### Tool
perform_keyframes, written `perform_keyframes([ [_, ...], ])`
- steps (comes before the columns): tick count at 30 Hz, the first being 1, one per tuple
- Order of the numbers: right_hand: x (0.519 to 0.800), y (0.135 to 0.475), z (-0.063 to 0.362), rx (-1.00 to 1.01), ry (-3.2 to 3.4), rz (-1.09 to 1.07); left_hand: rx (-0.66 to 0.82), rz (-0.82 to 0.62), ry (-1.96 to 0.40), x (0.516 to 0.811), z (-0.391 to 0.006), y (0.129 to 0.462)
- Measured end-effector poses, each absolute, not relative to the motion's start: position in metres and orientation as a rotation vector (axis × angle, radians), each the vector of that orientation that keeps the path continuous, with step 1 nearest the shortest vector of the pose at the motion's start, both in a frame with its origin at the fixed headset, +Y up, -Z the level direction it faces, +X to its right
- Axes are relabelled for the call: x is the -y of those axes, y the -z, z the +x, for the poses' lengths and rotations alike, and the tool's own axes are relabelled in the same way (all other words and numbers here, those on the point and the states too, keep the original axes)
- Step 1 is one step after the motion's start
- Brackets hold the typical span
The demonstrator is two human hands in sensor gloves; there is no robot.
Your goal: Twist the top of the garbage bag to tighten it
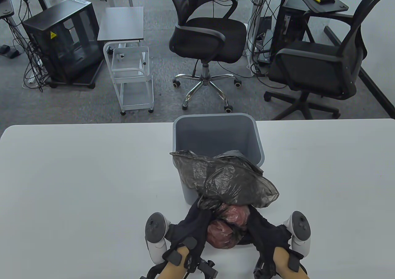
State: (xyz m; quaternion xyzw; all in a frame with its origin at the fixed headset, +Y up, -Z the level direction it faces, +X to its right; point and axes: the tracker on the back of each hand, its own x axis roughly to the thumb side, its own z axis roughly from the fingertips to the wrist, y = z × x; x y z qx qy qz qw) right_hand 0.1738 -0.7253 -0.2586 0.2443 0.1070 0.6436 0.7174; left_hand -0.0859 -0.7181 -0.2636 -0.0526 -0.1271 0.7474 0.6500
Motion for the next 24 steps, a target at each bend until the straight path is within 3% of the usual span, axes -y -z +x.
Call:
perform_keyframes([
  [5, 0.7182, 0.2574, 0.1687, -0.24, -1.526, 0.672, 0.271, -0.131, -1.721, 0.719, -0.0846, 0.2626],
  [9, 0.7217, 0.2594, 0.1753, -0.198, -1.494, 0.544, 0.388, -0.185, -1.752, 0.7163, -0.0825, 0.2646],
  [12, 0.7264, 0.2604, 0.1755, -0.246, -1.423, 0.52, 0.392, -0.161, -1.756, 0.7157, -0.0827, 0.2649],
  [18, 0.7255, 0.2593, 0.1727, -0.238, -1.458, 0.565, 0.266, -0.074, -1.718, 0.7168, -0.0893, 0.2631],
  [24, 0.7212, 0.2593, 0.1736, -0.198, -1.529, 0.603, 0.254, -0.092, -1.725, 0.7171, -0.0876, 0.262],
])
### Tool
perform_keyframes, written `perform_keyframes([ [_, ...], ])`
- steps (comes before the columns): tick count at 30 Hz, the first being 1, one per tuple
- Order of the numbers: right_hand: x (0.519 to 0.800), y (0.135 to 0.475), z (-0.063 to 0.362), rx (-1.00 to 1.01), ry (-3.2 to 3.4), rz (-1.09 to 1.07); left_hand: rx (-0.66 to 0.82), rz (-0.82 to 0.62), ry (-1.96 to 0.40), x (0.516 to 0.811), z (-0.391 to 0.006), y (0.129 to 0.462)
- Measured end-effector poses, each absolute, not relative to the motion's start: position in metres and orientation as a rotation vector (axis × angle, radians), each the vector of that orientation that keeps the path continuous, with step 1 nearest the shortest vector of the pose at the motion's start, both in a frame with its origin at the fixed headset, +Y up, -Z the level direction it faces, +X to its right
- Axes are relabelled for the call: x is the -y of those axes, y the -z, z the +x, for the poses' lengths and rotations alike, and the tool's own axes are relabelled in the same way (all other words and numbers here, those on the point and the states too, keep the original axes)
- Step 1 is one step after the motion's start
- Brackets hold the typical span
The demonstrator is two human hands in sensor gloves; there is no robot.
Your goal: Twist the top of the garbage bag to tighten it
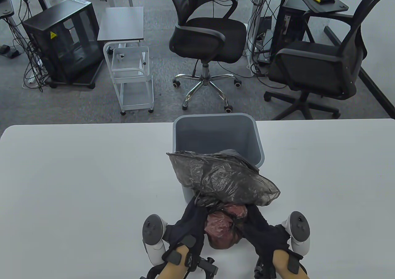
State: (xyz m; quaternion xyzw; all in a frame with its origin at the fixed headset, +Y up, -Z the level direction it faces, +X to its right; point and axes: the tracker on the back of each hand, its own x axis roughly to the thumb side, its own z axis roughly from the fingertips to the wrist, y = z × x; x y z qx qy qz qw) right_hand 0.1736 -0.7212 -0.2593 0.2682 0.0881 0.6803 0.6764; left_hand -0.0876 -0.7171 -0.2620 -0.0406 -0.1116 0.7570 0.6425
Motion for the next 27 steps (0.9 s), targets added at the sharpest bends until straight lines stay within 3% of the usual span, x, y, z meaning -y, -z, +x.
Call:
perform_keyframes([
  [8, 0.727, 0.261, 0.177, -0.221, -1.44, 0.503, 0.398, -0.156, -1.741, 0.714, -0.081, 0.263],
  [15, 0.726, 0.26, 0.172, -0.228, -1.455, 0.58, 0.237, -0.064, -1.712, 0.717, -0.089, 0.261],
  [19, 0.72, 0.259, 0.169, -0.204, -1.527, 0.672, 0.223, -0.071, -1.719, 0.718, -0.088, 0.26],
  [27, 0.726, 0.261, 0.178, -0.196, -1.436, 0.528, 0.416, -0.178, -1.755, 0.714, -0.078, 0.263],
])
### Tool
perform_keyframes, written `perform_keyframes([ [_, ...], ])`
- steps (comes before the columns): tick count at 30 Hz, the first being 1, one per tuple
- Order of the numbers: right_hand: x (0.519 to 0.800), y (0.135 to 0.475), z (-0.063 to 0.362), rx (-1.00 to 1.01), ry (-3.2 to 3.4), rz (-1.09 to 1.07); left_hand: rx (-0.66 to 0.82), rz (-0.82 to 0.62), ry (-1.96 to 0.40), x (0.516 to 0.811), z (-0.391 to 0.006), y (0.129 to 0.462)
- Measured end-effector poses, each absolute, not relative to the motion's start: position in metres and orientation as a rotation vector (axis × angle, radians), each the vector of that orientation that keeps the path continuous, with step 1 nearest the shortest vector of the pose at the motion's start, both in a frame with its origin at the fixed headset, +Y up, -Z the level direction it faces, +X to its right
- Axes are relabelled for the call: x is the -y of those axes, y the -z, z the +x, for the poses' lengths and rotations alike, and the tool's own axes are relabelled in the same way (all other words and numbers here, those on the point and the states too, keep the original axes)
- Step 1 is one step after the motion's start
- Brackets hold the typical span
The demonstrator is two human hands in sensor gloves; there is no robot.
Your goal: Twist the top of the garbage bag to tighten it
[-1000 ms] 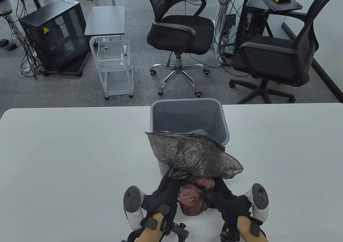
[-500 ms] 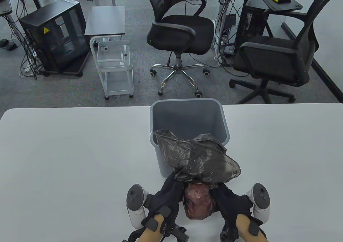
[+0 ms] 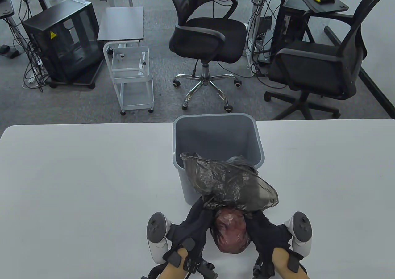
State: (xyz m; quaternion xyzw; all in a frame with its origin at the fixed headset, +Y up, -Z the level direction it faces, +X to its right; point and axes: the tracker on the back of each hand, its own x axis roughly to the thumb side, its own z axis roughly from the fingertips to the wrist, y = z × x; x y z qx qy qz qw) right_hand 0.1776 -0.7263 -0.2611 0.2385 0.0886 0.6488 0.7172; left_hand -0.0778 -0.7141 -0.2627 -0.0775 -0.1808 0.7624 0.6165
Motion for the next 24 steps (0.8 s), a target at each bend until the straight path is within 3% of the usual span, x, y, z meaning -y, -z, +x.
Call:
perform_keyframes([
  [3, 0.728, 0.261, 0.176, -0.207, -1.45, 0.516, 0.388, -0.191, -1.767, 0.715, -0.076, 0.262],
  [7, 0.728, 0.259, 0.172, -0.221, -1.444, 0.577, 0.254, -0.088, -1.702, 0.717, -0.085, 0.26],
  [13, 0.719, 0.257, 0.166, -0.226, -1.563, 0.724, 0.22, -0.075, -1.721, 0.717, -0.087, 0.259],
  [20, 0.729, 0.26, 0.175, -0.193, -1.418, 0.516, 0.343, -0.128, -1.759, 0.714, -0.082, 0.261],
  [24, 0.731, 0.26, 0.175, -0.247, -1.44, 0.51, 0.285, -0.106, -1.763, 0.716, -0.081, 0.258],
])
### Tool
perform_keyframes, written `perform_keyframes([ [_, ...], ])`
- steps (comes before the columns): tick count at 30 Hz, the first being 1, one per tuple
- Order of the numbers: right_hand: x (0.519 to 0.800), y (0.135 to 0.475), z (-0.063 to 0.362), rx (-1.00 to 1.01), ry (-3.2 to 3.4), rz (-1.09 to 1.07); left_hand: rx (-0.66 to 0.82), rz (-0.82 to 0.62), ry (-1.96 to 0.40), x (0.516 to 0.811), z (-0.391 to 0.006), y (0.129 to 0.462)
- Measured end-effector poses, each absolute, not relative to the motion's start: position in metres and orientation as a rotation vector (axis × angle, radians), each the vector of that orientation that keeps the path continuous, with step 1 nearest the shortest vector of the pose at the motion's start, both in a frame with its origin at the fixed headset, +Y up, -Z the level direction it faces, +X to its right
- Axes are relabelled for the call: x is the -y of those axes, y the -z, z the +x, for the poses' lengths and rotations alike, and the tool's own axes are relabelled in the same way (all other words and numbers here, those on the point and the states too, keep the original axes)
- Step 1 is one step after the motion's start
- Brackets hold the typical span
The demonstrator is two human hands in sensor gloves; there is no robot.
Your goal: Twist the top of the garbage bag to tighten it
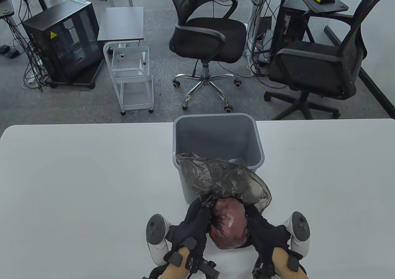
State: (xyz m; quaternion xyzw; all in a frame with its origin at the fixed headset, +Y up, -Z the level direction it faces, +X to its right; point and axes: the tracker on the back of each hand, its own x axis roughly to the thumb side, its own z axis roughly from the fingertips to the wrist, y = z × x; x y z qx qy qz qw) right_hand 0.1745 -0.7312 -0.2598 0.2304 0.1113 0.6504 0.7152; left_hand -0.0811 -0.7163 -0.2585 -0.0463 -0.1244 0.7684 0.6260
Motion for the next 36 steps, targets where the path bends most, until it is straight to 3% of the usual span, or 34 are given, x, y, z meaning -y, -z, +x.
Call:
perform_keyframes([
  [4, 0.725, 0.257, 0.168, -0.22, -1.491, 0.622, 0.203, -0.006, -1.709, 0.717, -0.089, 0.258],
  [10, 0.711, 0.252, 0.16, -0.133, -1.657, 0.816, 0.21, -0.003, -1.707, 0.715, -0.087, 0.256],
  [20, 0.727, 0.257, 0.172, -0.164, -1.381, 0.533, 0.337, -0.066, -1.805, 0.713, -0.086, 0.261],
  [29, 0.73, 0.256, 0.165, -0.245, -1.409, 0.552, 0.204, 0.007, -1.763, 0.717, -0.094, 0.26],
  [33, 0.729, 0.257, 0.166, -0.226, -1.429, 0.562, 0.232, -0.07, -1.78, 0.719, -0.088, 0.26],
  [36, 0.73, 0.257, 0.166, -0.225, -1.43, 0.569, 0.328, -0.234, -1.753, 0.724, -0.081, 0.262],
])
